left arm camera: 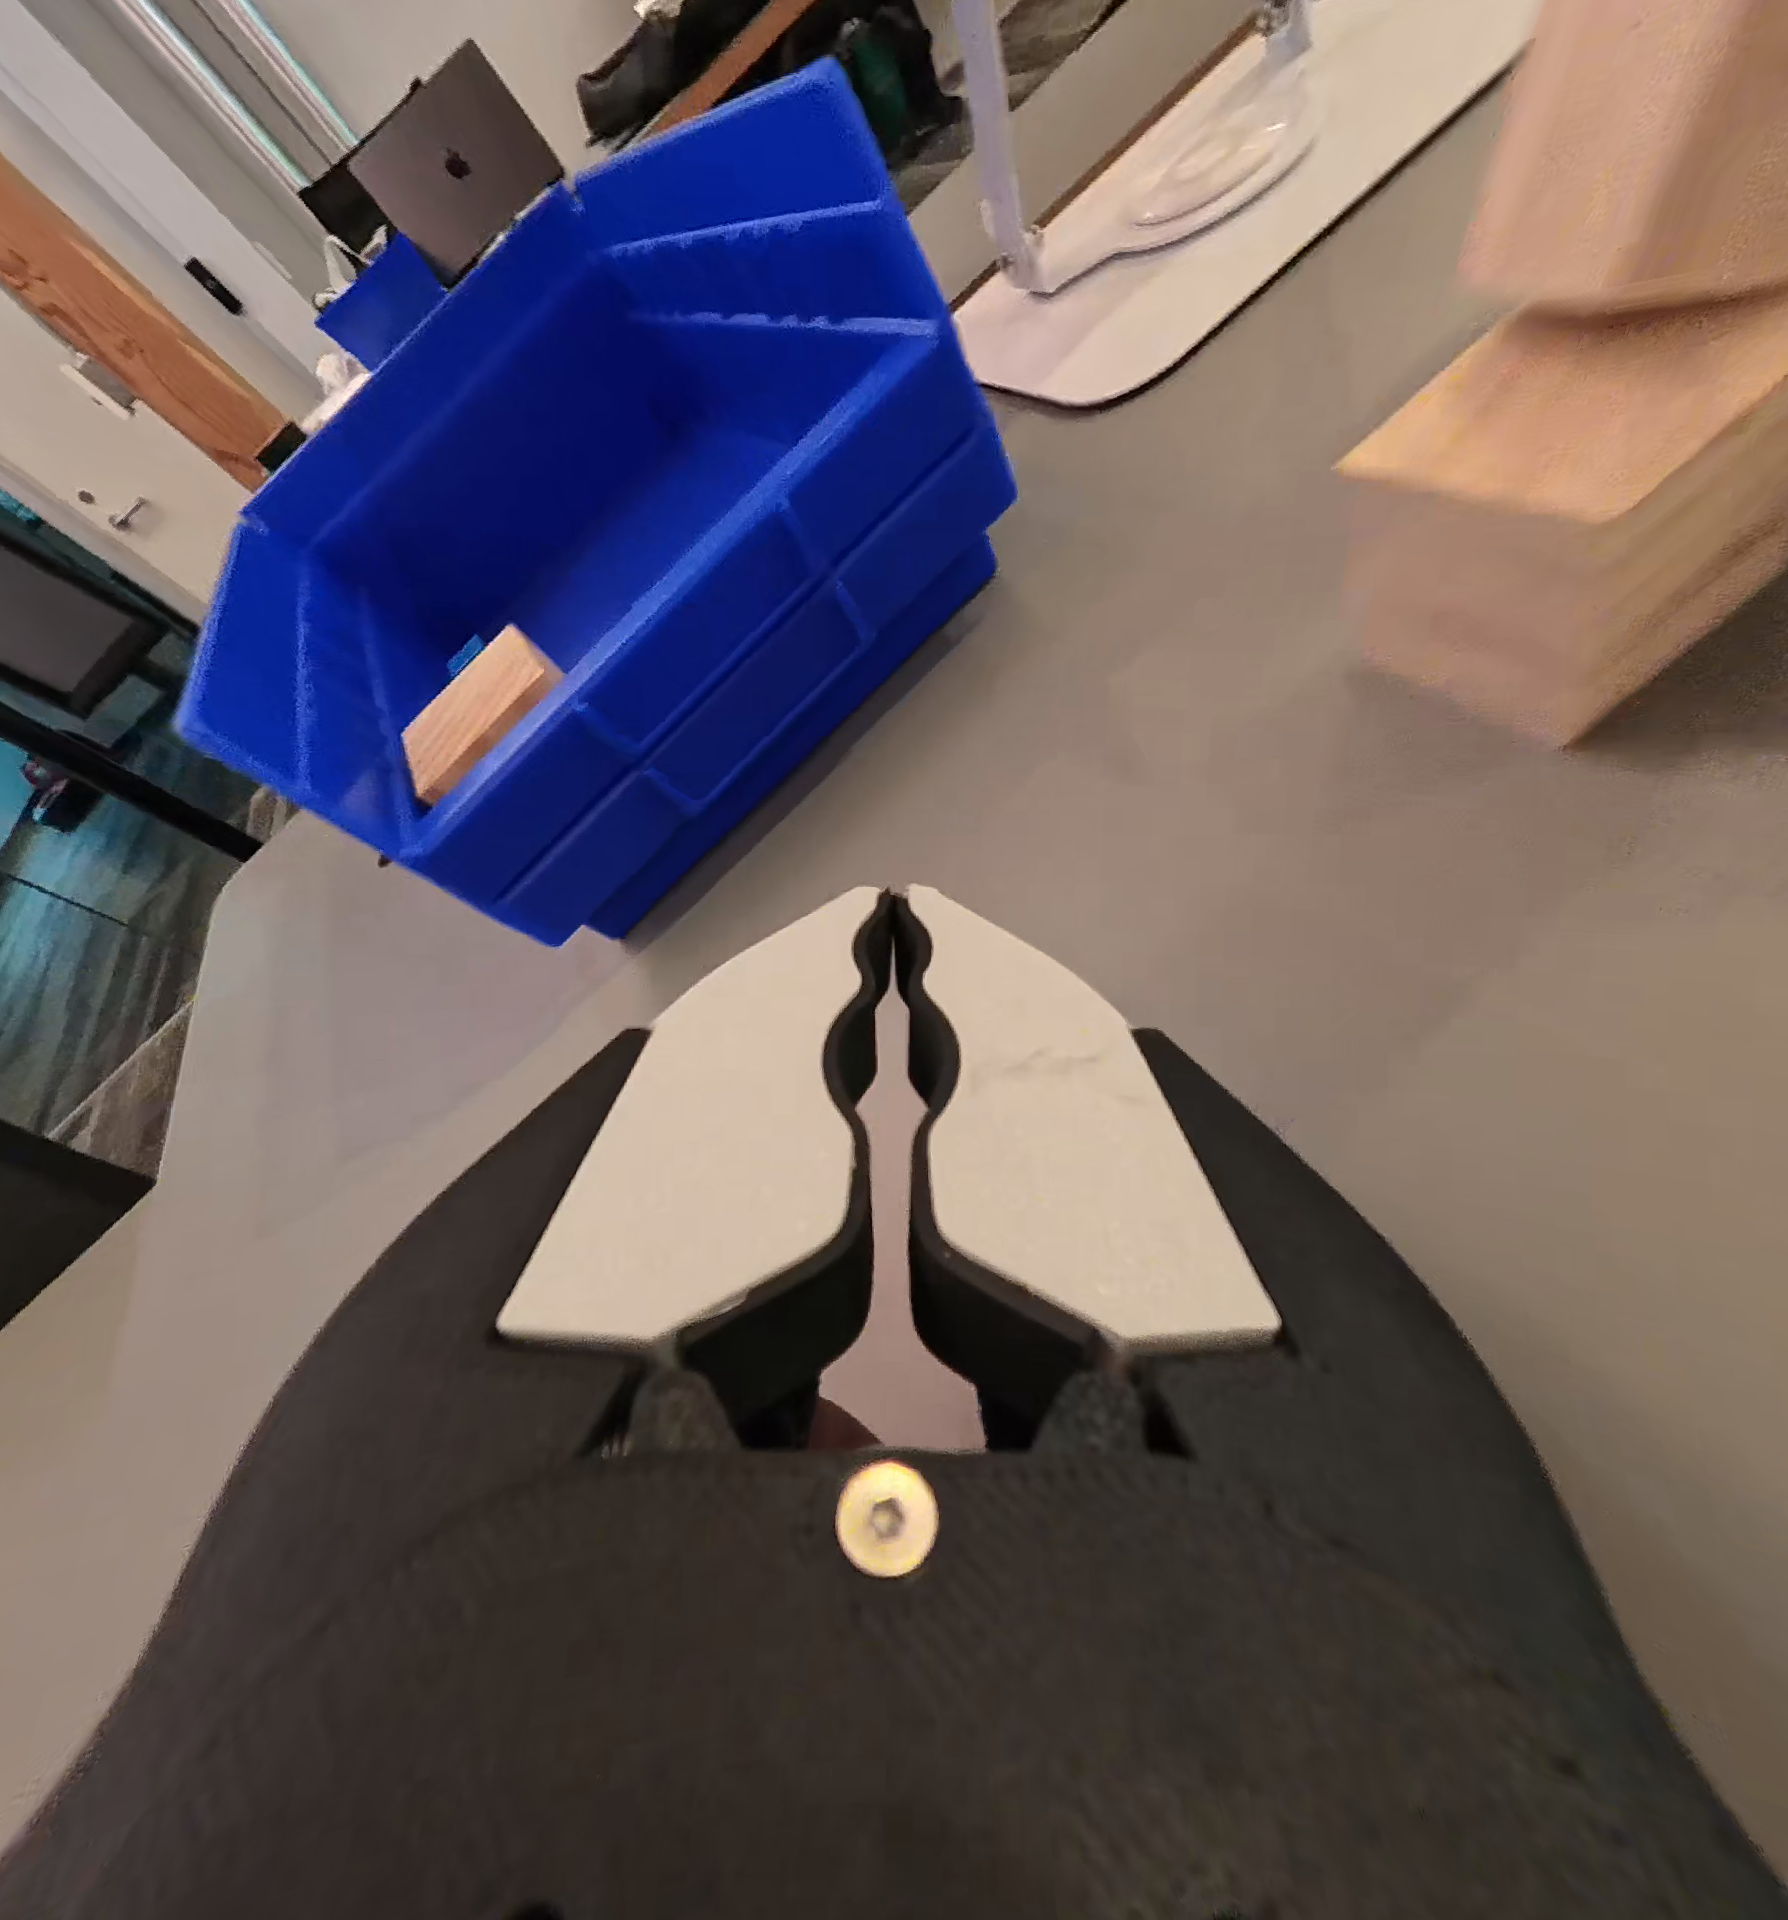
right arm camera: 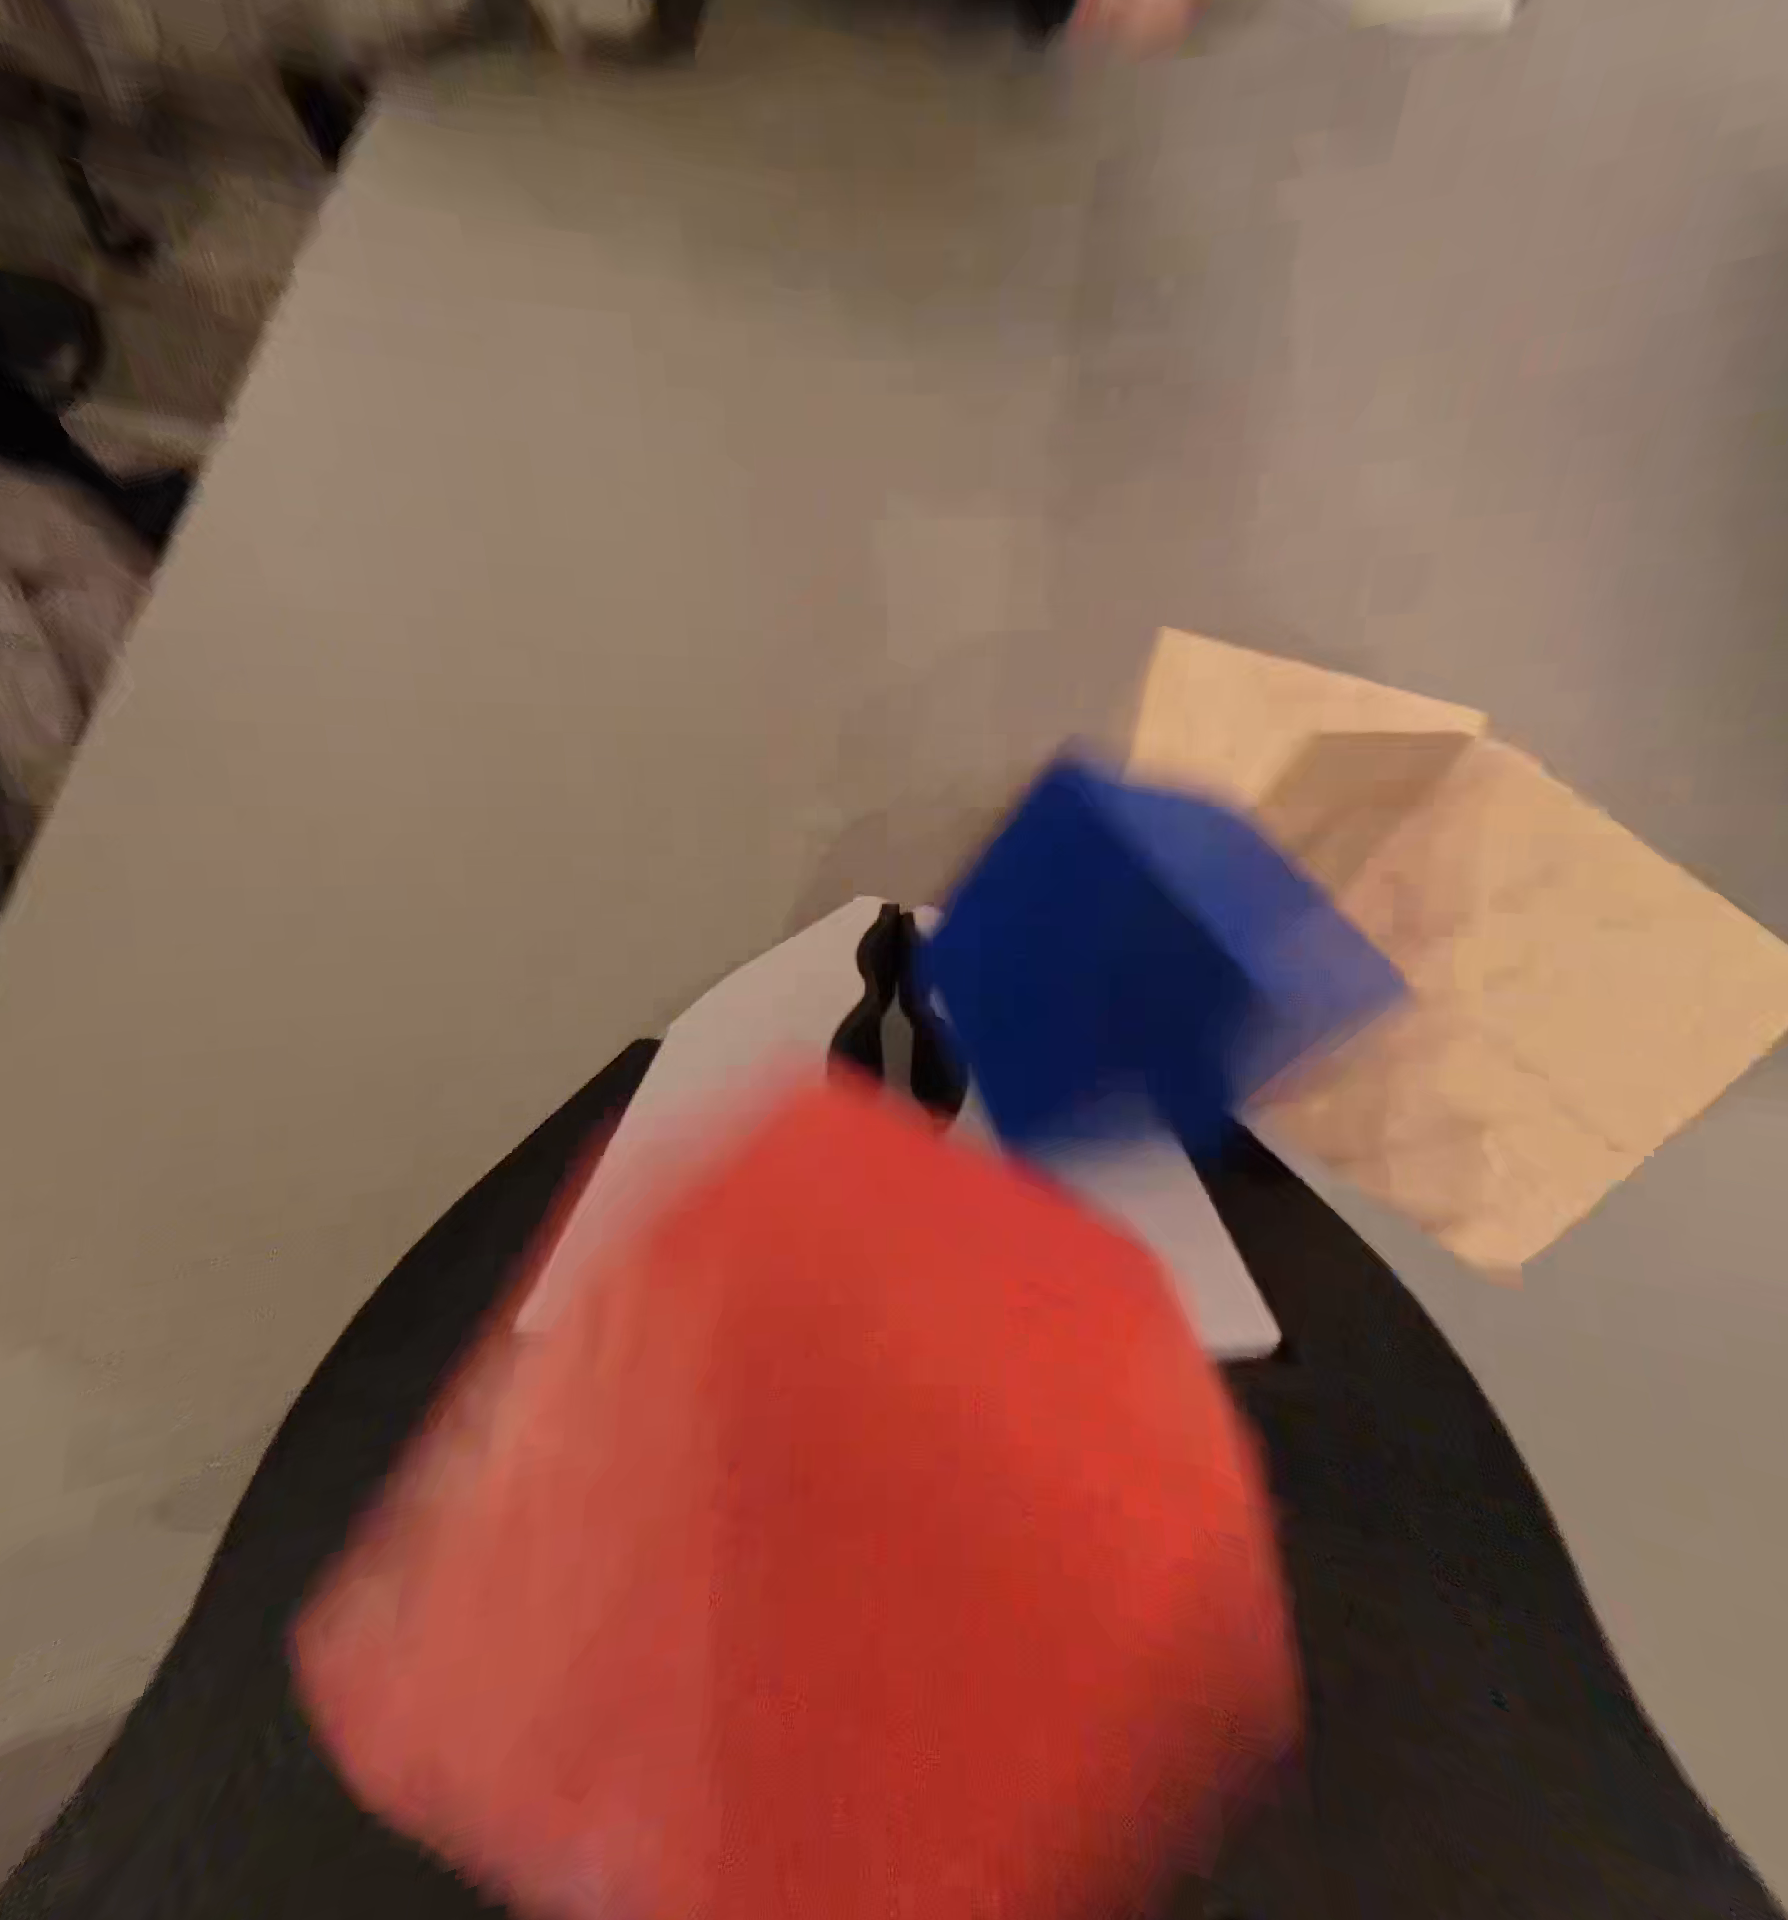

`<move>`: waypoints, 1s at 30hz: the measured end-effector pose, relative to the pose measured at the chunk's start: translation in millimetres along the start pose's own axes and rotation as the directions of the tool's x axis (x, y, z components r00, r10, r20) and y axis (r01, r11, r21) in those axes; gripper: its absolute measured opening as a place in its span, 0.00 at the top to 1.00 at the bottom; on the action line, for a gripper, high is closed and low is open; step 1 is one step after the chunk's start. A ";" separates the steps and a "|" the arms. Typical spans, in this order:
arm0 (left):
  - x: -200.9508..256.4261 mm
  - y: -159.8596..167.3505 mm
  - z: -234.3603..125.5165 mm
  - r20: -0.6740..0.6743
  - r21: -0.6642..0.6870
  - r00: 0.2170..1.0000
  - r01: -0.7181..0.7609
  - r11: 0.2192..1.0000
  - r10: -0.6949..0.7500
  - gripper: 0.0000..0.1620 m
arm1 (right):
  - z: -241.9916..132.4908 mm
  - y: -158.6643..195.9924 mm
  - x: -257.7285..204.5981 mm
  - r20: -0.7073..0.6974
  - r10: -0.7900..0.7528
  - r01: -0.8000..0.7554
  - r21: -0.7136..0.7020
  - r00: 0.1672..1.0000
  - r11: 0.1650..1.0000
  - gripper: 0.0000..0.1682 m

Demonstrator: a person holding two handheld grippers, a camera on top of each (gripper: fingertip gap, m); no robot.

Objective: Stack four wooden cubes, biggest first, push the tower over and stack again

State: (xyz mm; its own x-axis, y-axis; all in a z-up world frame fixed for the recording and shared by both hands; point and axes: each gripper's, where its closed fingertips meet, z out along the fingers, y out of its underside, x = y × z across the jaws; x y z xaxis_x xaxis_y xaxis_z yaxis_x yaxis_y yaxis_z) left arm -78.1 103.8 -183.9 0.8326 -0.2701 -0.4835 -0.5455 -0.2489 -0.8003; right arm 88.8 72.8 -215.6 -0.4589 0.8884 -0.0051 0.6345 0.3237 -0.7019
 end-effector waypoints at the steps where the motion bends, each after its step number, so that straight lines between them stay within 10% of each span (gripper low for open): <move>1: -5.4 2.8 -2.1 0.014 0.000 1.000 0.008 1.000 -0.008 1.00 | -1.4 -10.8 6.1 -0.005 0.016 -0.016 0.029 1.000 0.999 1.00; 17: -57.6 7.2 -32.7 0.146 0.125 0.985 0.072 0.990 -0.090 1.00 | -18.9 19.0 11.8 -0.032 0.044 -0.042 0.052 0.999 0.998 1.00; 30: -91.6 27.4 -46.6 0.185 0.154 0.962 0.172 0.973 -0.199 1.00 | -37.2 -30.9 67.2 -0.238 0.158 -0.093 0.262 0.958 0.961 1.00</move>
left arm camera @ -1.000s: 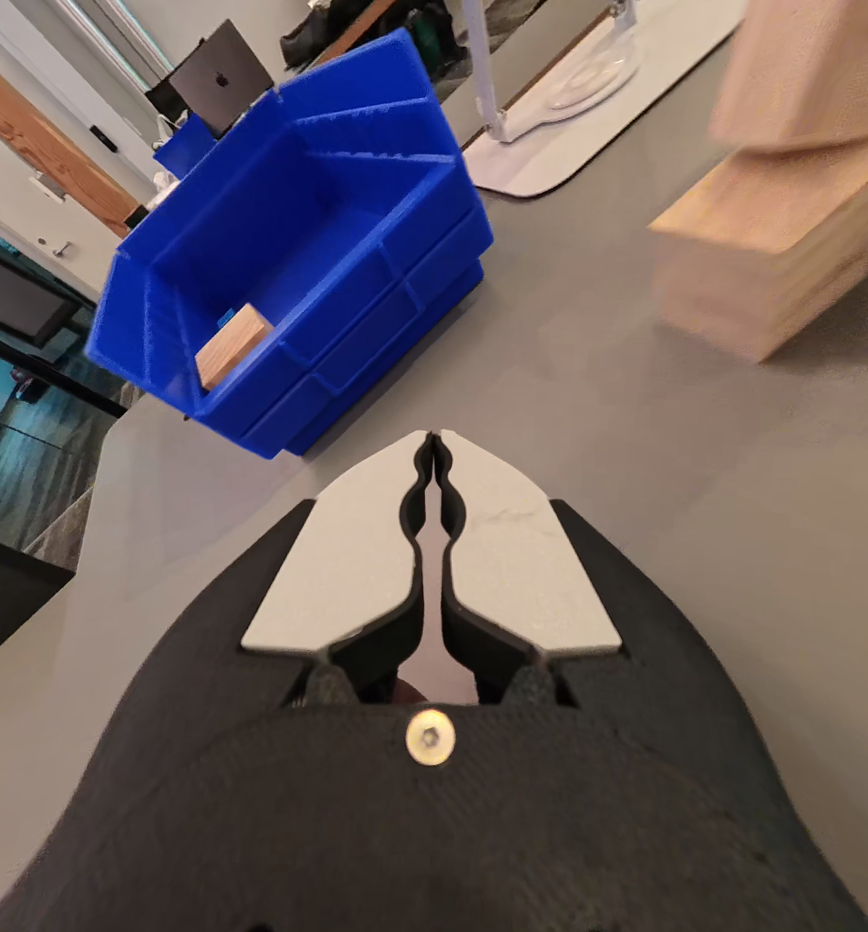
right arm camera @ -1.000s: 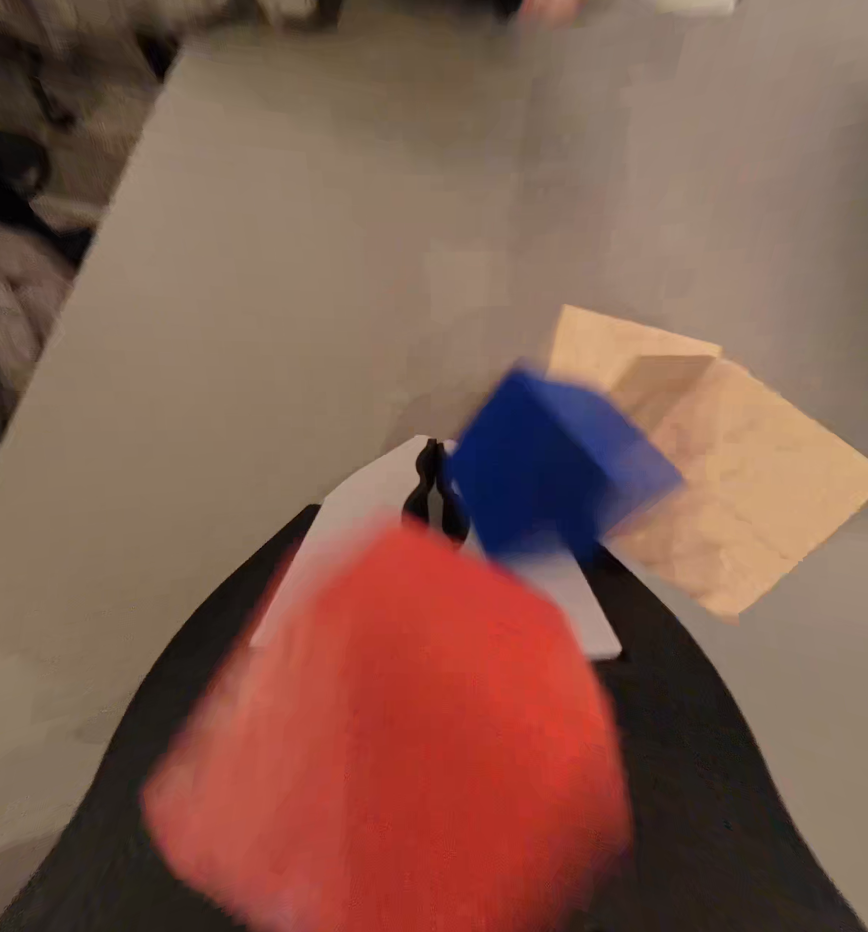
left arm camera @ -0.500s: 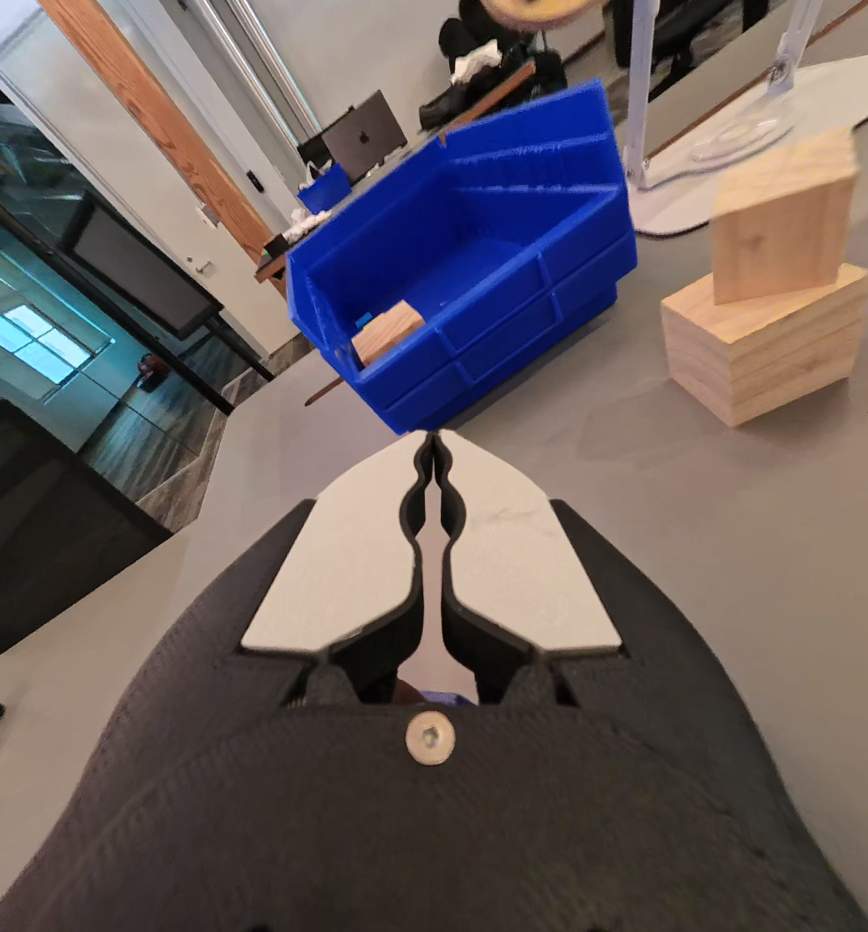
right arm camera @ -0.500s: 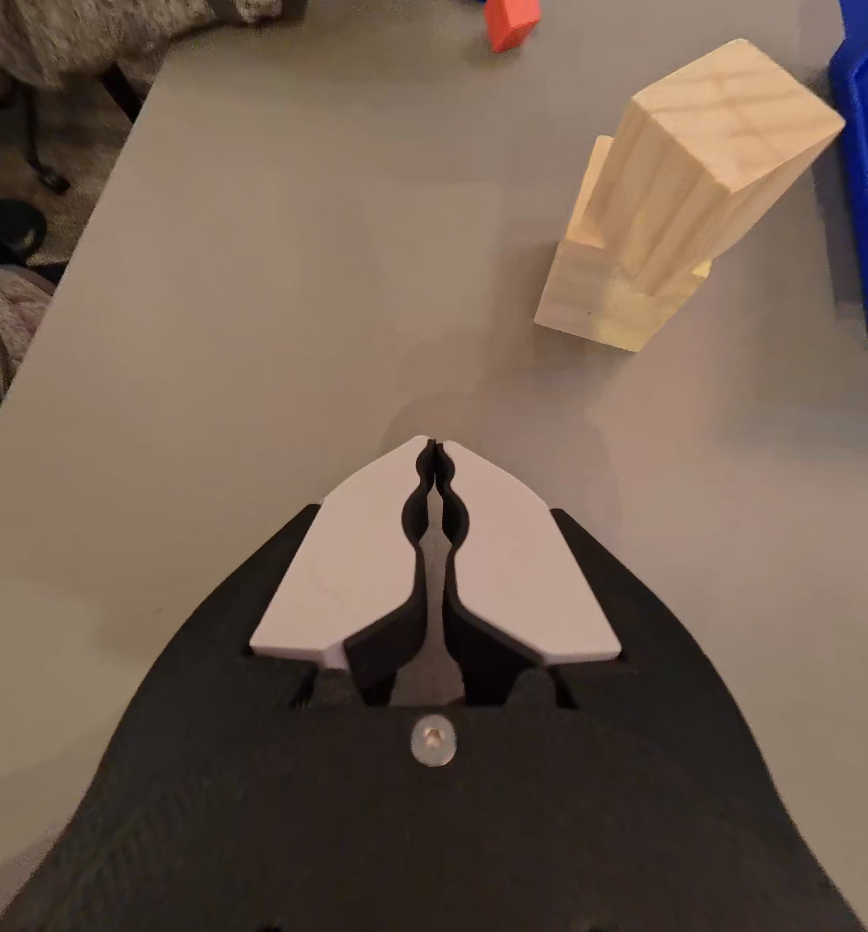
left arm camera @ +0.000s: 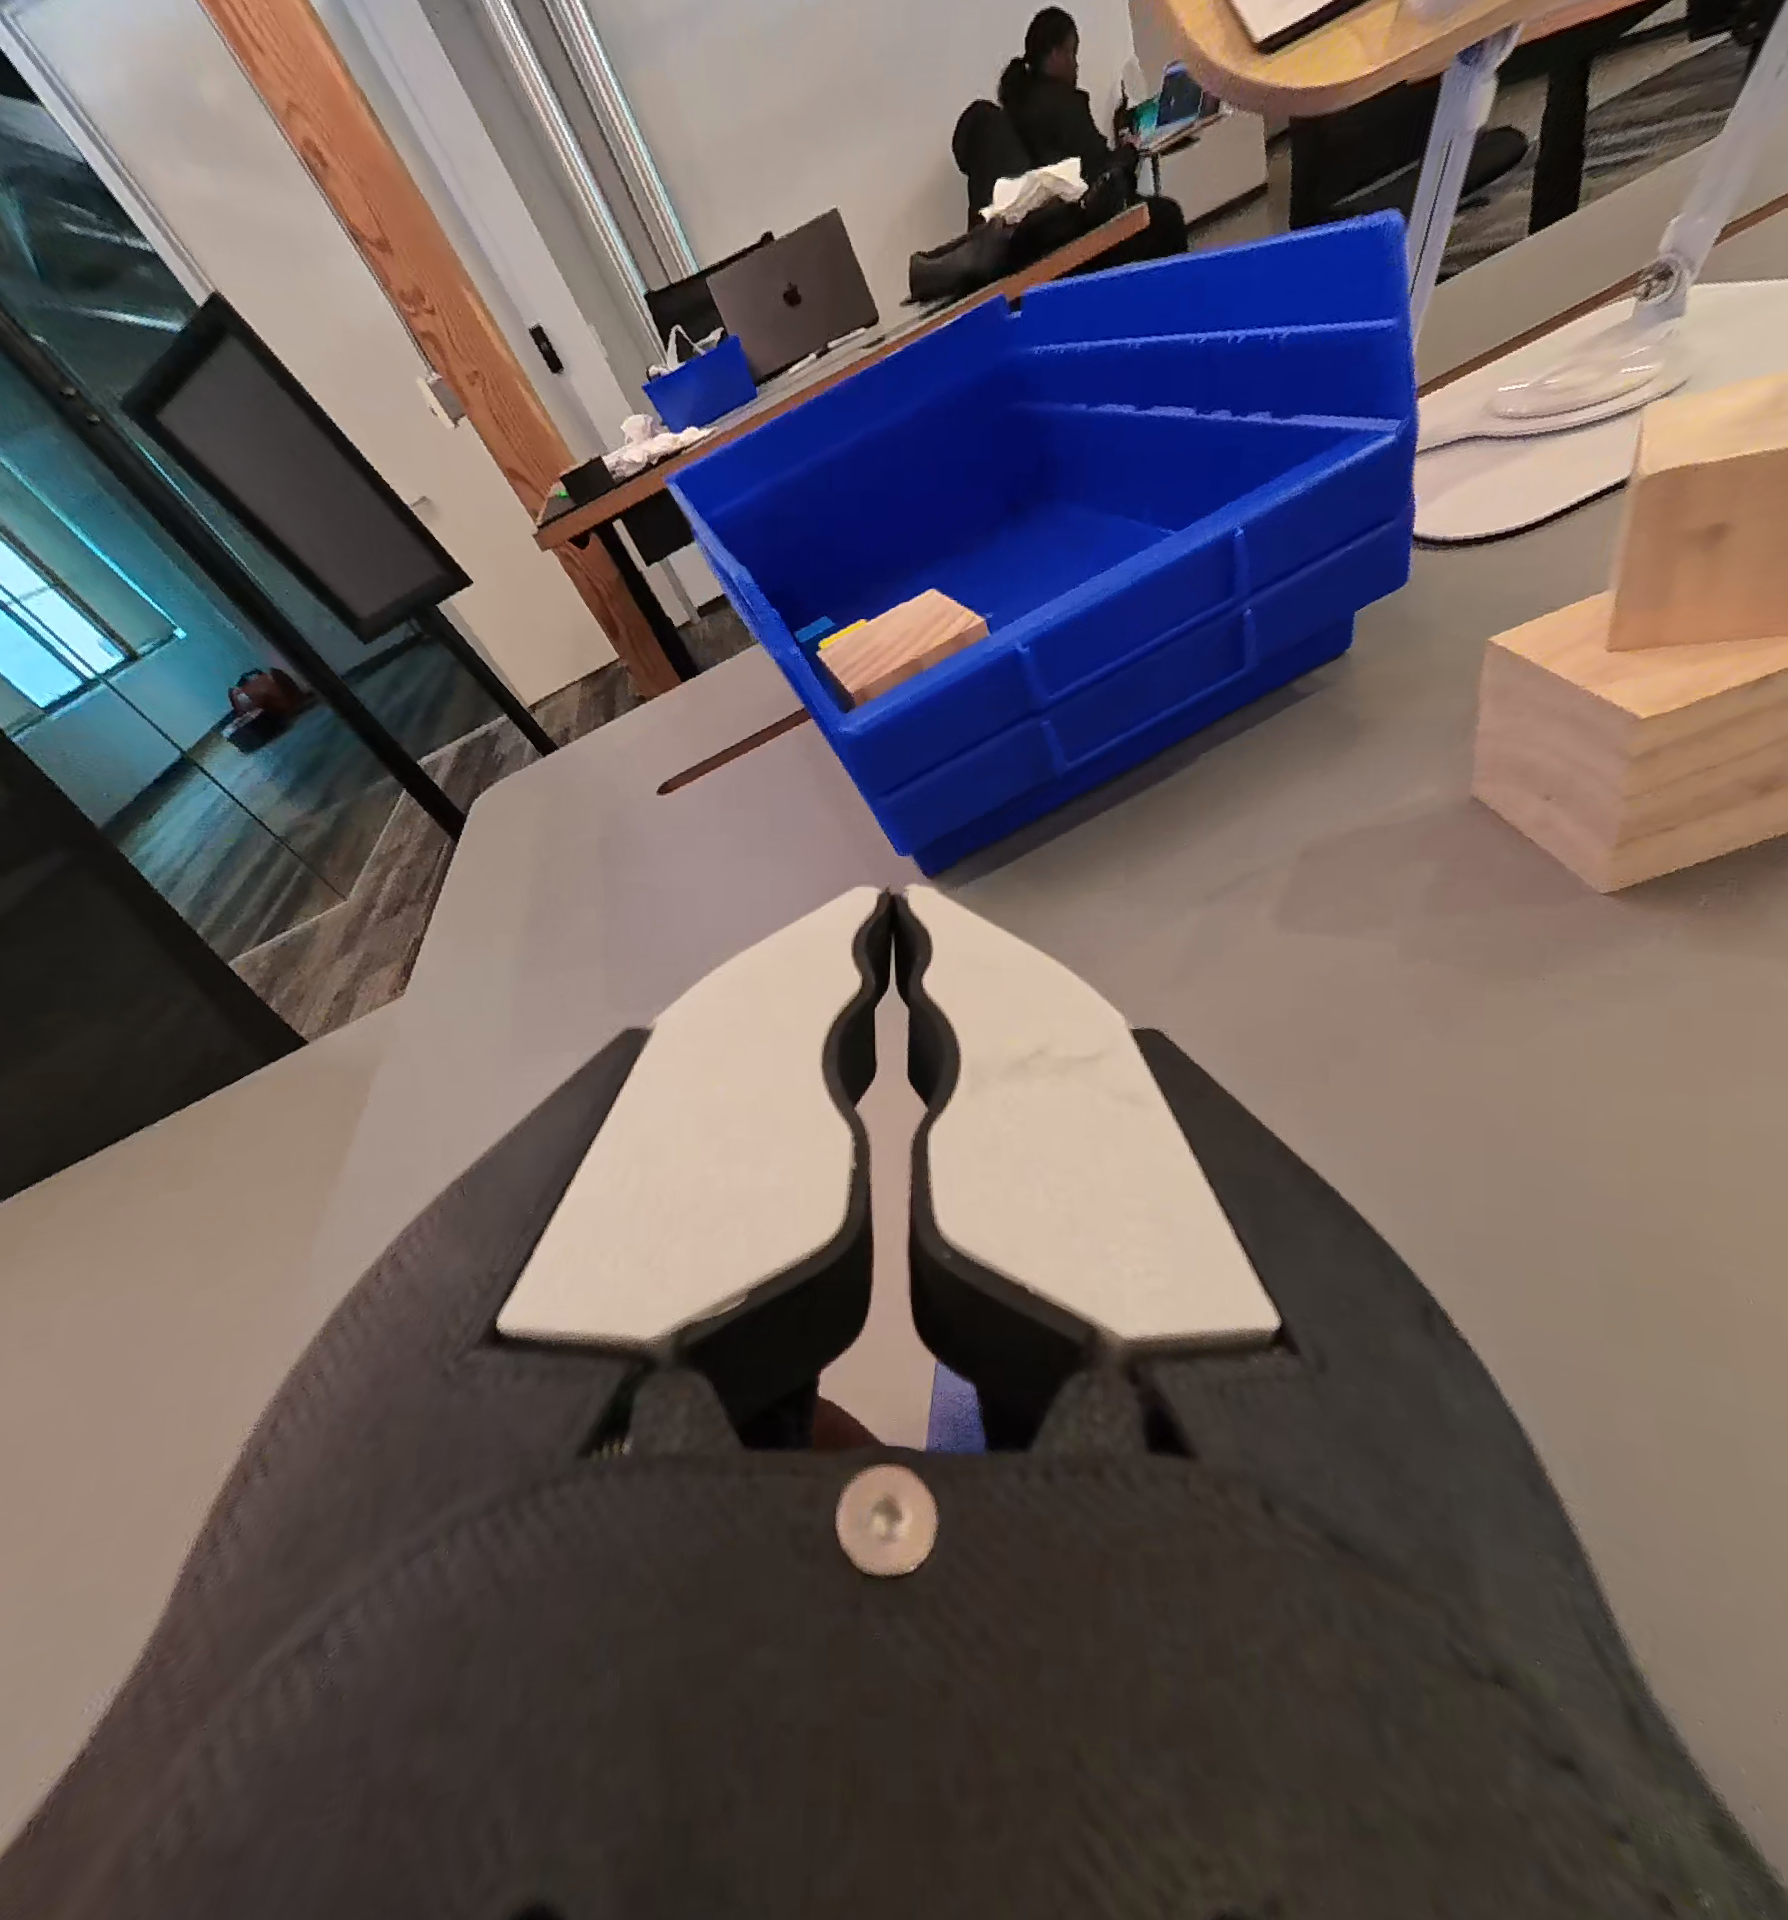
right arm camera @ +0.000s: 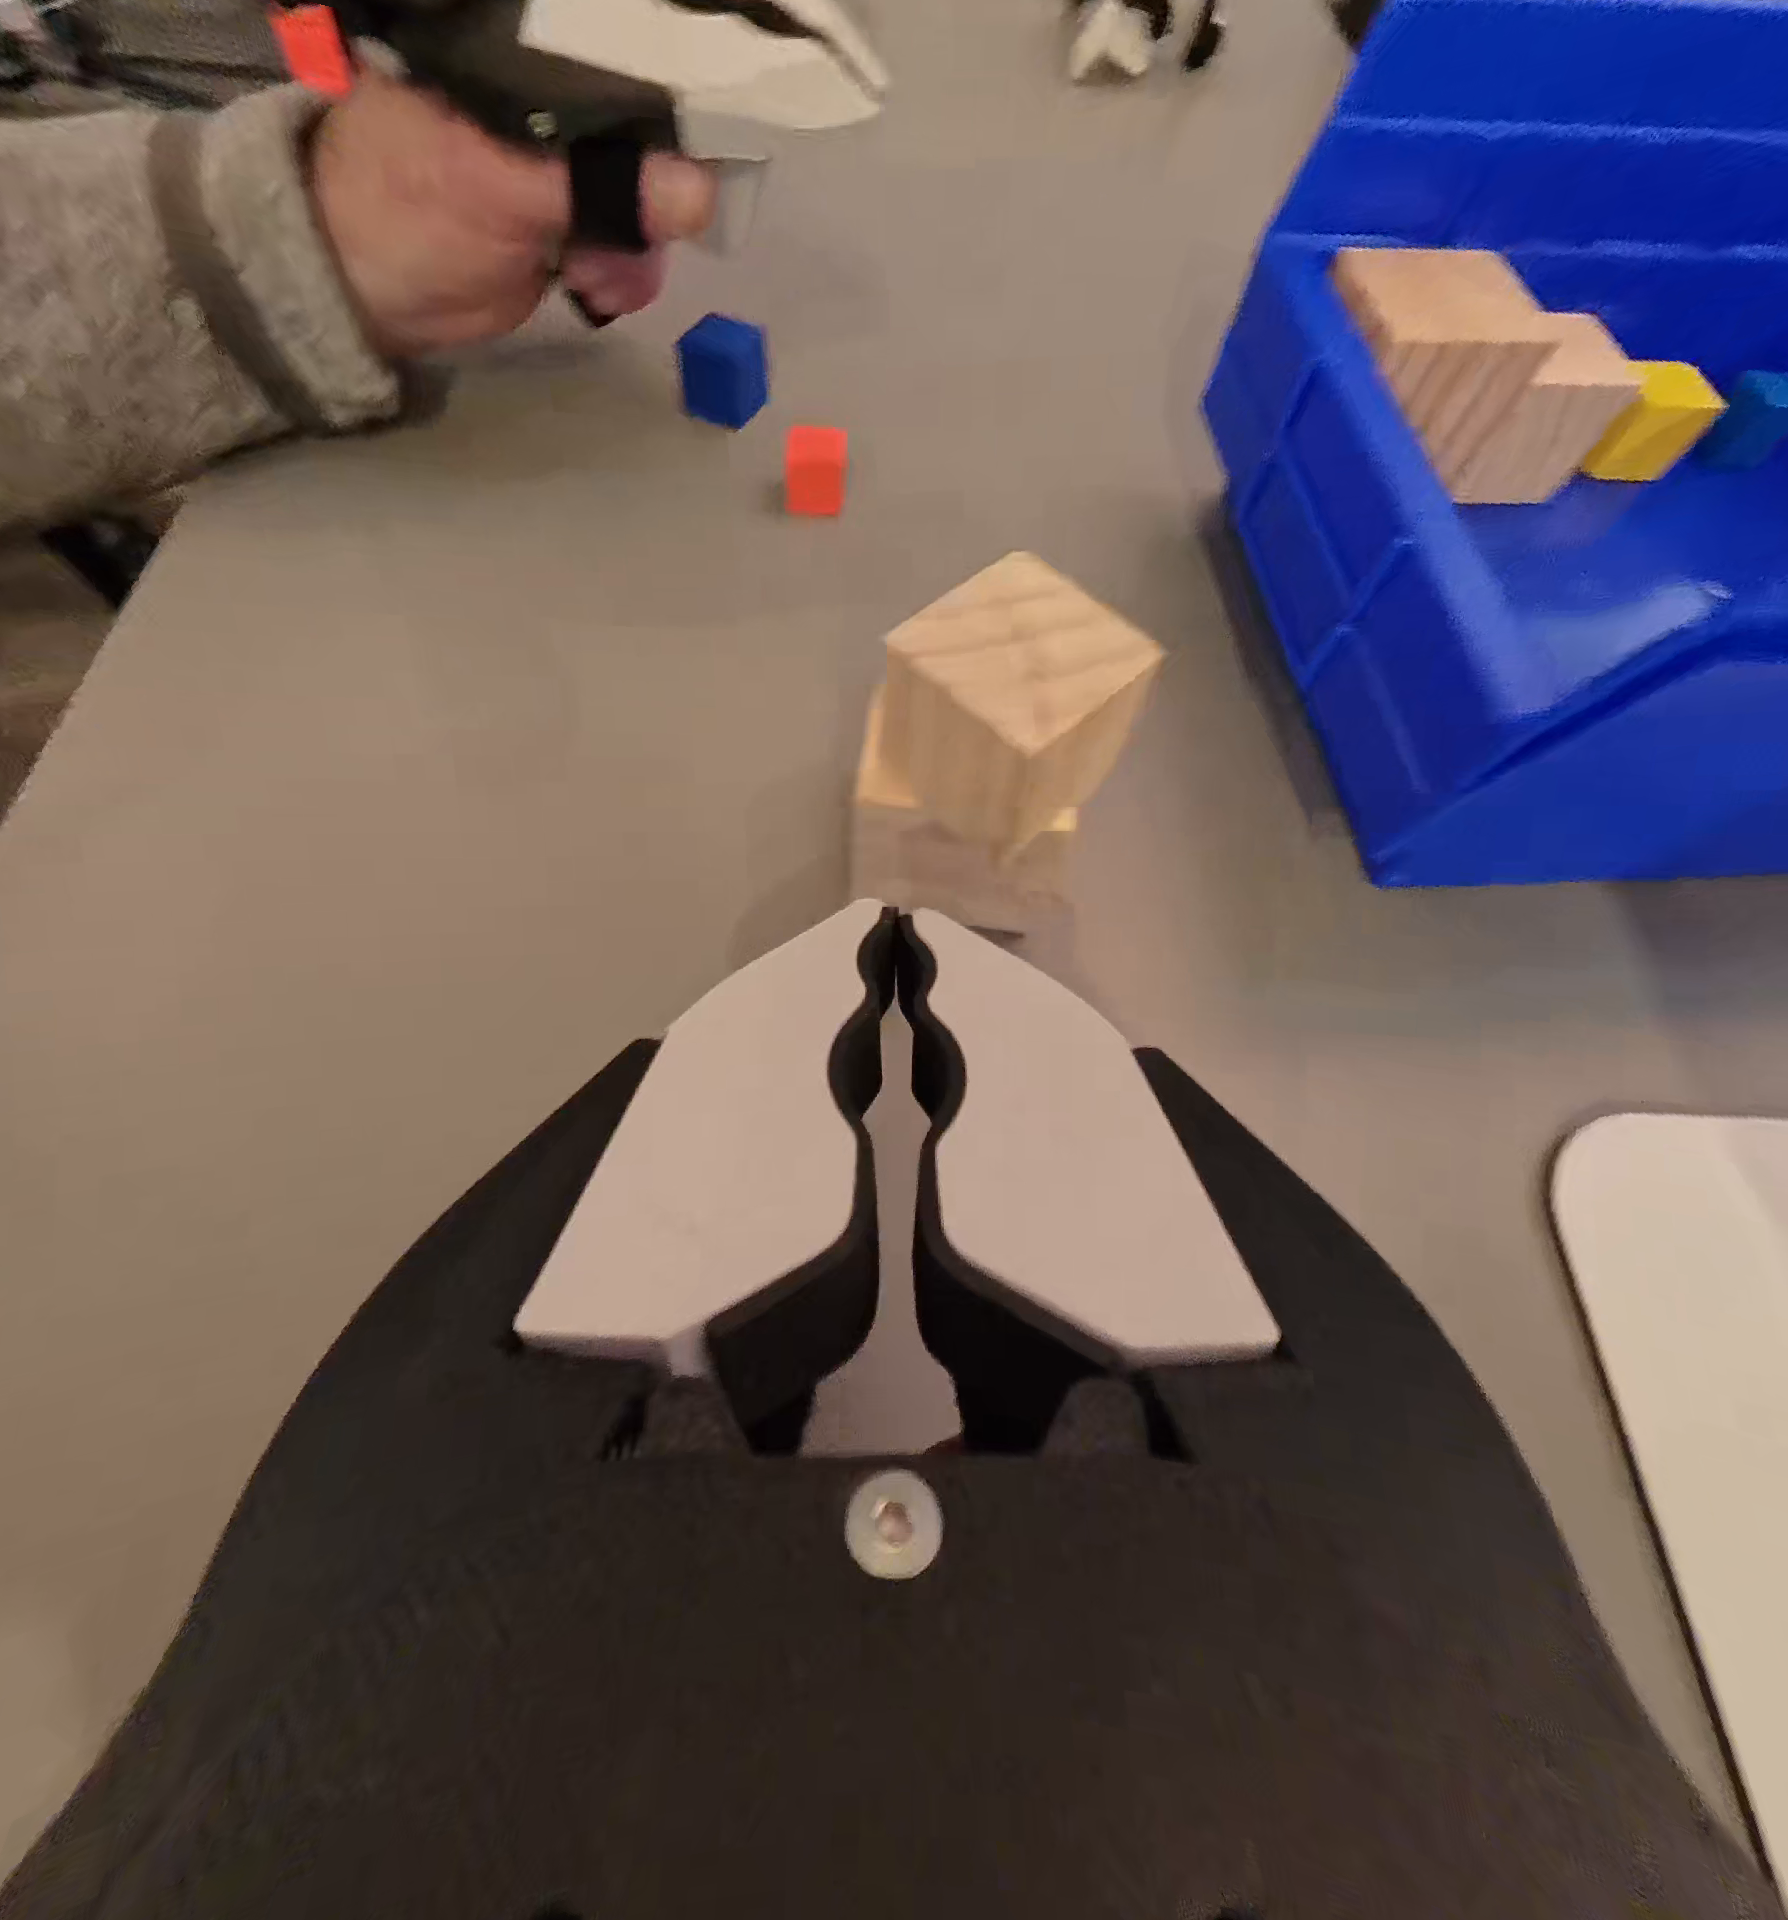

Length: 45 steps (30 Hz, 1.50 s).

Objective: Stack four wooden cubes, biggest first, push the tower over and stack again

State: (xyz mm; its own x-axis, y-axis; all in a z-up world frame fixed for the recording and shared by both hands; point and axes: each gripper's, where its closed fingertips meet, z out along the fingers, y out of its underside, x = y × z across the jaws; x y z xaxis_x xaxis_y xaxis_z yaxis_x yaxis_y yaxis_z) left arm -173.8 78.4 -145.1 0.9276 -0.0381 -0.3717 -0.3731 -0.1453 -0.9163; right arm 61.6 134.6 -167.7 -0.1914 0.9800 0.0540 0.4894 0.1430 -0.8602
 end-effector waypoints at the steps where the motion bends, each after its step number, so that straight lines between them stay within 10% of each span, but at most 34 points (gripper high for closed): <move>1: 0.6 0.8 0.8 -0.002 -0.006 1.000 0.001 1.000 -0.001 1.00 | 2.5 -2.0 7.8 -0.033 0.021 -0.020 0.003 0.999 1.000 1.00; 6: 5.9 3.3 4.7 -0.013 -0.027 1.000 -0.026 0.999 0.026 1.00 | 20.7 8.0 44.3 -0.203 0.079 -0.095 -0.071 0.976 0.993 1.00; 15: 7.2 3.7 4.7 -0.026 -0.026 0.999 -0.026 0.999 0.026 1.00 | 64.8 -31.3 -40.9 -0.005 -0.183 0.182 -0.070 0.983 0.981 1.00; 25: 13.8 3.7 7.3 -0.053 -0.034 0.997 -0.051 0.998 0.049 1.00 | 46.4 -16.5 29.9 -0.210 0.000 -0.010 -0.046 0.978 0.999 1.00; 45: 3.8 13.9 2.6 -0.055 -0.068 0.997 -0.059 0.996 0.056 1.00 | 67.9 -25.1 1.7 -0.123 -0.127 0.126 -0.017 0.984 0.992 1.00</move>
